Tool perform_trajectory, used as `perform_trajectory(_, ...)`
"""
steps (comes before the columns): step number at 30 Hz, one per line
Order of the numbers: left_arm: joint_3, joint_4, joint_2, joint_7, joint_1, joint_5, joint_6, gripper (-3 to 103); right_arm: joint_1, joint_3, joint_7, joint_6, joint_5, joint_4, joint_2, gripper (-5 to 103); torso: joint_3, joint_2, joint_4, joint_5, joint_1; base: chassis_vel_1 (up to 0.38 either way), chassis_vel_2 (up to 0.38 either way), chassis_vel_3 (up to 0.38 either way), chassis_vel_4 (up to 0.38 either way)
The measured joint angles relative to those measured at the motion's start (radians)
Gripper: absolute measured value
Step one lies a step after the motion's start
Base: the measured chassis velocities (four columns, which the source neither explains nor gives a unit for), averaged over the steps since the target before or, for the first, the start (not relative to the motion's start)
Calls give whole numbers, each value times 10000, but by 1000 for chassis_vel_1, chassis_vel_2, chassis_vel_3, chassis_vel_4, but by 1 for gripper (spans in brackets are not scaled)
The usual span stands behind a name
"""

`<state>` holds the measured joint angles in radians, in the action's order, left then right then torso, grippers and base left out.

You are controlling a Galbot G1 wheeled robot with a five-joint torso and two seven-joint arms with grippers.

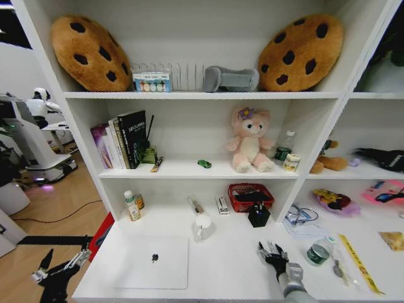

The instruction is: Organize the objects on the table.

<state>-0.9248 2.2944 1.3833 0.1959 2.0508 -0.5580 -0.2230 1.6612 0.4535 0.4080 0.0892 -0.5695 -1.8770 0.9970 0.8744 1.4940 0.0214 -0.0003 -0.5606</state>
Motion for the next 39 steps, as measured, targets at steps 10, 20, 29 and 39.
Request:
perform_trajectory(10, 75, -94, -8, 0, -71, 26, -18, 100, -68, 72, 2, -52, 27, -35, -83, 27, 1, 0, 1, 4, 0, 0, 0, 0, 0)
perform_trajectory(20, 153, -219, 16, -13, -96, 34, -103, 100, -79, 199, 16, -80, 21, -250, -173, 1, 1, -1, 1, 3, 0, 0, 0, 0, 0)
perform_trajectory(29, 143, -337, 60, -66, -32, 18, -235, 100, 74, 341, 117, -58, 124, -402, -62, 1, 1, -1, 1, 3, 0, 0, 0, 0, 0)
perform_trajectory(39, 46, -427, 57, -84, -29, -31, -285, 100, 499, 653, 511, 46, 139, -399, 351, 40, 0, 0, 1, 2, 1, 0, 0, 0, 0)
